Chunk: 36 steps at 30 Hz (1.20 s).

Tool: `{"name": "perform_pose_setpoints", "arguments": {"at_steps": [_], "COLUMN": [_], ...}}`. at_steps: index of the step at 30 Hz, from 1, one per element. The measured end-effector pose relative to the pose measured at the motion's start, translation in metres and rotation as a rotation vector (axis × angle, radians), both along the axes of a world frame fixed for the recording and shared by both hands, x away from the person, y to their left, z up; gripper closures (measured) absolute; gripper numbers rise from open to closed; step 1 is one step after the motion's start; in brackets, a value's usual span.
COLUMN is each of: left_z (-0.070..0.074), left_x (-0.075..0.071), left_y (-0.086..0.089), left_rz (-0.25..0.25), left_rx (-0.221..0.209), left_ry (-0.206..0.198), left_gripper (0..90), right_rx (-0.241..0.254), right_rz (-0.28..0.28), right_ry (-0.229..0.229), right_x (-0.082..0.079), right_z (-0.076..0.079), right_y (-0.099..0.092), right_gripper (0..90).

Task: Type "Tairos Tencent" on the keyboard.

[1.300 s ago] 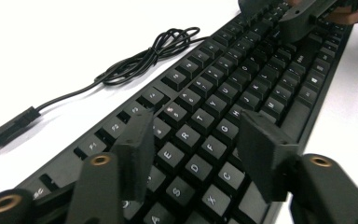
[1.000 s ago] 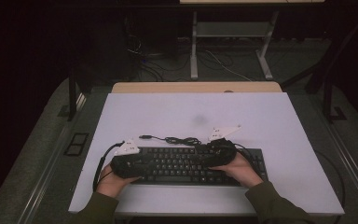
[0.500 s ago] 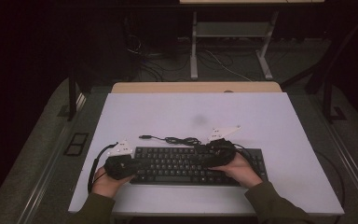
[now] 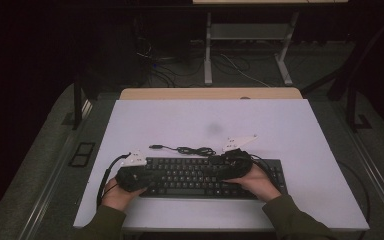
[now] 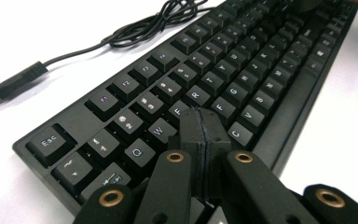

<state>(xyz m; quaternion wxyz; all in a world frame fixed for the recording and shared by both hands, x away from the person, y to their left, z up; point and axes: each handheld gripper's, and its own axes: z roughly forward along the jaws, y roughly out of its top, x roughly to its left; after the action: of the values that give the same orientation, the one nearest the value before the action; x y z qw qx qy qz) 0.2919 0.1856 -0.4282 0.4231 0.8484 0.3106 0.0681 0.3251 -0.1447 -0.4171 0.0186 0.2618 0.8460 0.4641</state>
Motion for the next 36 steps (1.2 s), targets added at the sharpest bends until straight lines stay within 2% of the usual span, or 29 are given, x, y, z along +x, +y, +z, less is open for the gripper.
{"name": "perform_pose_setpoints", "arguments": {"at_steps": [15,16,23,27,28,36], "left_z": [-0.007,-0.007,-0.007,-0.001,0.000,0.003], "left_x": [0.006,0.006,0.005,0.003,0.003,0.002], "left_y": [-0.006,-0.006,-0.007,-0.006,-0.006,-0.005], "left_rz": [-0.004,-0.016,-0.016,-0.015,-0.012,-0.001], "left_rx": [0.021,0.044,0.034,0.000,-0.013,-0.032], "left_ry": [0.008,0.009,0.003,-0.009,-0.008,-0.011], "left_gripper": [88.9,88.9,88.9,88.7,86.3,64.4], "right_rx": [0.002,0.002,0.000,0.004,0.005,0.007], "right_rz": [-0.001,-0.001,-0.001,-0.003,-0.003,-0.004], "right_ry": [0.004,0.004,0.002,0.003,0.004,0.005], "right_x": [0.000,0.000,0.000,0.000,0.000,-0.001], "right_z": [-0.001,-0.001,0.000,0.000,0.000,0.000], "right_y": [0.000,0.000,0.000,-0.001,-0.001,-0.001], "right_gripper": [47.0,47.0,47.0,47.0,47.0,47.9]}}
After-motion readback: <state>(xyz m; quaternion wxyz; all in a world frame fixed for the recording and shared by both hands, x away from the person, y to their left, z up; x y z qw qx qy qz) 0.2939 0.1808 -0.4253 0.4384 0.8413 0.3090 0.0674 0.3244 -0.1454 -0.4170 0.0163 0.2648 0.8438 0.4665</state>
